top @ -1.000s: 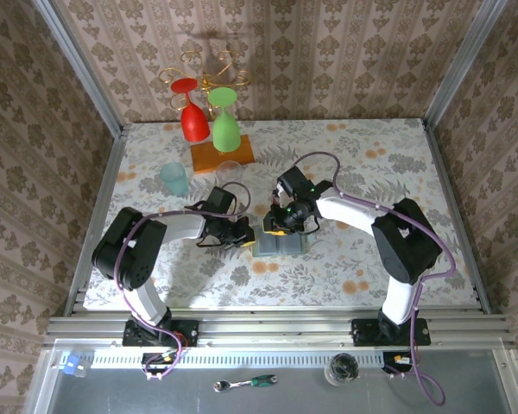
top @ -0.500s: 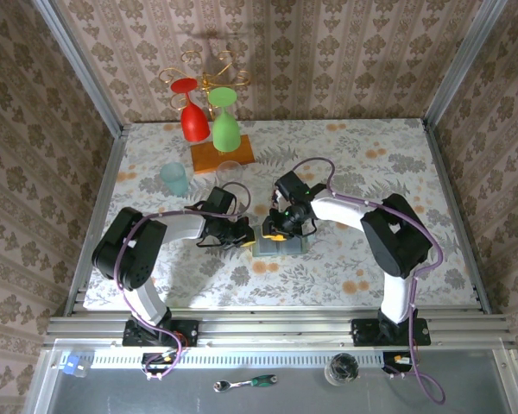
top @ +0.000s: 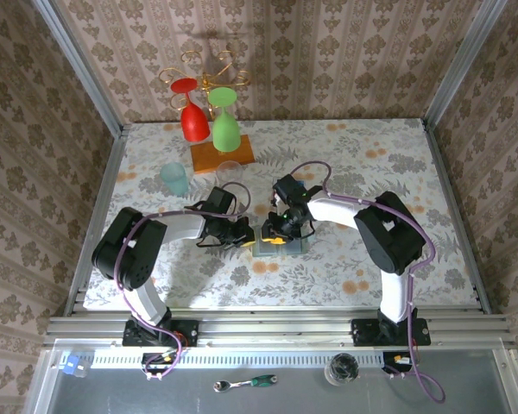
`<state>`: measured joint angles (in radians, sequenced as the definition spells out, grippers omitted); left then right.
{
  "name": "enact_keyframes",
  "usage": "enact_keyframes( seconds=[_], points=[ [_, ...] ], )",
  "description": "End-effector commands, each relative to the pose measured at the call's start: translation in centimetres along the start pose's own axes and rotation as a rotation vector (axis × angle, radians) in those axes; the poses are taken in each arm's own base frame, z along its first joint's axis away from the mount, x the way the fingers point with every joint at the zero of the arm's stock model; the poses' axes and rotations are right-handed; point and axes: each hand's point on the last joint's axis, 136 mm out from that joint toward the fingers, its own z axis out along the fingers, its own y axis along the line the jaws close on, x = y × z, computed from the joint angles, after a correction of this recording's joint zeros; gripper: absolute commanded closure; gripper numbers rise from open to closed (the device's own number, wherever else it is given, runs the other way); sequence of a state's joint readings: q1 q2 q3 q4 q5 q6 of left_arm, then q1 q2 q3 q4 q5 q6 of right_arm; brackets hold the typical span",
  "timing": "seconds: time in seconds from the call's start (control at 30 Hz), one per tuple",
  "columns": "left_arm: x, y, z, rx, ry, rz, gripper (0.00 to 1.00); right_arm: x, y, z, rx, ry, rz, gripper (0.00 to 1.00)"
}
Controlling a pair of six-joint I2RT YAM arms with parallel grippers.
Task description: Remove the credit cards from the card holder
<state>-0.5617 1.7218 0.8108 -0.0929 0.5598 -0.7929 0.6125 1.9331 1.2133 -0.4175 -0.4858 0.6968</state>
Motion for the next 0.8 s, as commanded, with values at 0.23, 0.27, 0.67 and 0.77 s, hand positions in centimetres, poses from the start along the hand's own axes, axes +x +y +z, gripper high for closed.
enact_keyframes(
  seconds=[0.23, 0.27, 0.67, 0.77],
  points=[
    [0.6, 1.3, 0.6, -0.015, 0.025, -0.041, 1.00, 0.1, -1.2, 0.0, 0.087, 0.004, 0.004, 0.69],
    [0.6, 1.3, 0.7, -0.016, 0.025, -0.042, 1.00, 0.1, -1.3, -0.1, 0.096, 0.003, 0.001, 0.69],
    [0.8, 1.4, 0.7, -0.018, 0.029, -0.043, 1.00, 0.1, -2.2, -1.6, 0.147, -0.015, -0.020, 0.69],
    [0.7, 1.6, 0.7, -0.022, 0.030, -0.046, 1.00, 0.1, -2.3, -1.8, 0.140, -0.014, -0.021, 0.69]
  ],
)
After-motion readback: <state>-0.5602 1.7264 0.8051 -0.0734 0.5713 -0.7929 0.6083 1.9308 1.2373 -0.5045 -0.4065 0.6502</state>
